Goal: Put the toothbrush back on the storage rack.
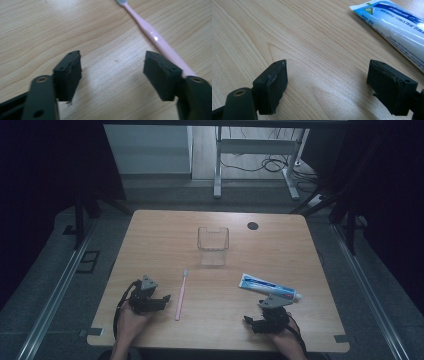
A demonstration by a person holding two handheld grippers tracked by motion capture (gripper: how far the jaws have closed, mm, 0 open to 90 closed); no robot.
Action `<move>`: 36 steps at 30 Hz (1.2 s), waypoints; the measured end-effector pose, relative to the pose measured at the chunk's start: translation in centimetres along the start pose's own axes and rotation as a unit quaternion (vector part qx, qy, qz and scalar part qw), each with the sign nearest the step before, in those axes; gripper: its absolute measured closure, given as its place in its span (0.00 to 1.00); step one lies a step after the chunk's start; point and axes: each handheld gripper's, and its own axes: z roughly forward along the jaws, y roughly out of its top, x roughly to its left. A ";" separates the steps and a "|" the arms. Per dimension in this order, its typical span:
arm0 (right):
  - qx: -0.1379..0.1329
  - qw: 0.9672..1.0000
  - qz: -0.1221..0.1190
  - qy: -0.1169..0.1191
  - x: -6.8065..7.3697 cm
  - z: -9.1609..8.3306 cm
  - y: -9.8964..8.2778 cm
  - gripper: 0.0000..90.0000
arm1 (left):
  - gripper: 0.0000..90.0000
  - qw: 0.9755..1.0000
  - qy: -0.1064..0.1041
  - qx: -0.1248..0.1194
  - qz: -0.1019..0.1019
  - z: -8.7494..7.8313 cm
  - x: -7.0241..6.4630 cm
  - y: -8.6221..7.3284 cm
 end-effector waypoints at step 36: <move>0.000 1.000 -0.001 0.000 0.0 0.0 0.0 0.19 | 0.99 0.993 -0.105 0.005 0.058 1.1 -5.8 1.5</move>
